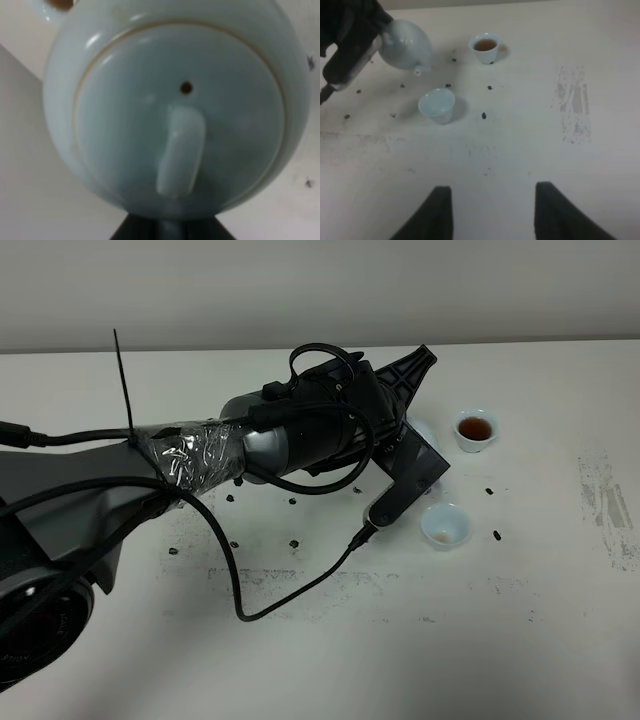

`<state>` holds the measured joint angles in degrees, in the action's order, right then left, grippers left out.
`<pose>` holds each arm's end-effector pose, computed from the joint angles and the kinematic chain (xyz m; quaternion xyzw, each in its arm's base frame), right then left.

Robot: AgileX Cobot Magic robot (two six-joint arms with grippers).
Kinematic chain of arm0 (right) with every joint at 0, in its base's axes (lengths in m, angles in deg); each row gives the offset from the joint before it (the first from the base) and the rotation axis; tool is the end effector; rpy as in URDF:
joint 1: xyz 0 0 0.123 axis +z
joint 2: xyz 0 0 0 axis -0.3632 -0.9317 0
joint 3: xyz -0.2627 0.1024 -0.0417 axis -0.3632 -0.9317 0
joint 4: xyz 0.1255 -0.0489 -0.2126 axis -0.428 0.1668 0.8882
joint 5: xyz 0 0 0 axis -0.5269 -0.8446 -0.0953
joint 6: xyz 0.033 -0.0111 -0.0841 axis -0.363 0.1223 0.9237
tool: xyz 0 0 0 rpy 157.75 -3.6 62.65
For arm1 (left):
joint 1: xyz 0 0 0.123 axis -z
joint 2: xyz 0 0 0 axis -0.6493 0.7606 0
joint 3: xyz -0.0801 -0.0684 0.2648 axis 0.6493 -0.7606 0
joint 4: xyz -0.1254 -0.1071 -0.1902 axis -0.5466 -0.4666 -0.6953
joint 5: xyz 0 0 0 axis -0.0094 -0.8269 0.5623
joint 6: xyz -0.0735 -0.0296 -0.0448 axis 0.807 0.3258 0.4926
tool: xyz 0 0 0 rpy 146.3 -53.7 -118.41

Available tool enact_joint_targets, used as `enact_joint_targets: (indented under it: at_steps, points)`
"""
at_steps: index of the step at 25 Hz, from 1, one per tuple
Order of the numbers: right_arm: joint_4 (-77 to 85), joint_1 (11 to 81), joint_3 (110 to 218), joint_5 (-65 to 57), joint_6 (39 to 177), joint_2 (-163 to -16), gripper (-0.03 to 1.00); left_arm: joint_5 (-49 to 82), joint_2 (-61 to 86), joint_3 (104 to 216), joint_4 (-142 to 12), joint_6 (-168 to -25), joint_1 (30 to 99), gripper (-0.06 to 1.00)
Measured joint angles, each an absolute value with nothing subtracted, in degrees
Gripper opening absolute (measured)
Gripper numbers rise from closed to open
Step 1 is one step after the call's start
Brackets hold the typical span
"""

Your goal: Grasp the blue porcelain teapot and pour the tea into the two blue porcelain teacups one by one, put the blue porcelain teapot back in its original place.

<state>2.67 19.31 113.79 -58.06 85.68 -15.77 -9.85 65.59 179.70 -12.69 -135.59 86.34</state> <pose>-0.0105 0.0135 0.2811 0.0041 0.8528 0.0690 0.5177 0.3676 -0.3371 0.1929 0.8791 0.2665 0.3167 0.2363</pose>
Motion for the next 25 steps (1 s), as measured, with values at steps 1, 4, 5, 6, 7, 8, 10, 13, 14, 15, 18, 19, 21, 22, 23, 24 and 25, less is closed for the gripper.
enact_joint_targets:
  at_steps: [1, 4, 5, 6, 7, 8, 10, 13, 14, 15, 18, 19, 21, 22, 23, 24, 25]
  points:
    - [2.7, 19.3, 113.8, -58.1, 85.7, -15.8, 0.41, -9.8, 65.6, 179.7, -12.5, -135.6, 86.3, 0.09]
    - [2.7, 19.3, 113.8, -58.1, 85.7, -15.8, 0.41, -9.1, 66.0, 179.7, -12.3, -135.6, 86.3, 0.09]
    - [2.7, 19.3, 113.8, -58.1, 85.7, -15.8, 0.41, -8.8, 66.2, 179.7, -12.3, -135.6, 86.3, 0.09]
    - [2.7, 19.3, 113.8, -58.1, 85.7, -15.8, 0.41, -8.6, 66.5, 179.7, -12.3, -135.6, 86.3, 0.09]
    - [2.7, 19.3, 113.8, -58.1, 85.7, -15.8, 0.41, -8.4, 66.9, 179.7, -12.2, -135.6, 86.3, 0.09]
    - [2.7, 19.3, 113.8, -58.1, 85.7, -15.8, 0.41, -8.4, 67.3, 179.7, -12.1, -135.6, 86.3, 0.09]
    - [2.7, 19.3, 113.8, -58.1, 85.7, -15.8, 0.41, -8.3, 67.8, 179.7, -12.1, -135.7, 86.3, 0.09]
    - [2.7, 19.3, 113.8, -58.1, 85.7, -15.8, 0.41, -7.8, 68.0, 179.7, -12.0, -135.7, 86.3, 0.09]
    - [2.7, 19.3, 113.8, -58.1, 85.7, -15.8, 0.41, -7.5, 68.0, 179.7, -11.8, -135.7, 86.3, 0.09]
    - [2.7, 19.3, 113.8, -58.1, 85.7, -15.8, 0.41, -7.2, 68.0, 179.7, -11.4, -136.0, 86.3, 0.09]
    - [2.7, 19.3, 113.8, -58.1, 85.7, -15.8, 0.41, -6.9, 68.1, 179.7, -9.3, -136.9, 86.3, 0.09]
    - [2.7, 19.3, 113.8, -58.1, 85.7, -15.8, 0.41, -6.9, 68.2, 179.7, -8.9, -137.1, 86.3, 0.09]
    - [2.7, 19.3, 113.8, -58.1, 85.7, -15.8, 0.41, -6.9, 68.2, 179.7, -8.3, -137.1, 86.3, 0.09]
    - [2.7, 19.3, 113.8, -58.1, 85.7, -15.8, 0.41, -6.8, 68.3, 179.7, -8.1, -137.1, 86.3, 0.09]
    - [2.7, 19.3, 113.8, -58.1, 85.7, -15.8, 0.41, -6.8, 68.3, 179.7, -7.9, -137.4, 86.3, 0.09]
    - [2.7, 19.3, 113.8, -58.1, 85.7, -15.8, 0.41, -6.5, 68.4, 179.7, -7.7, -138.0, 86.3, 0.09]
    - [2.7, 19.3, 113.8, -58.1, 85.7, -15.8, 0.41, -6.3, 68.4, 179.7, -7.7, -138.6, 86.3, 0.09]
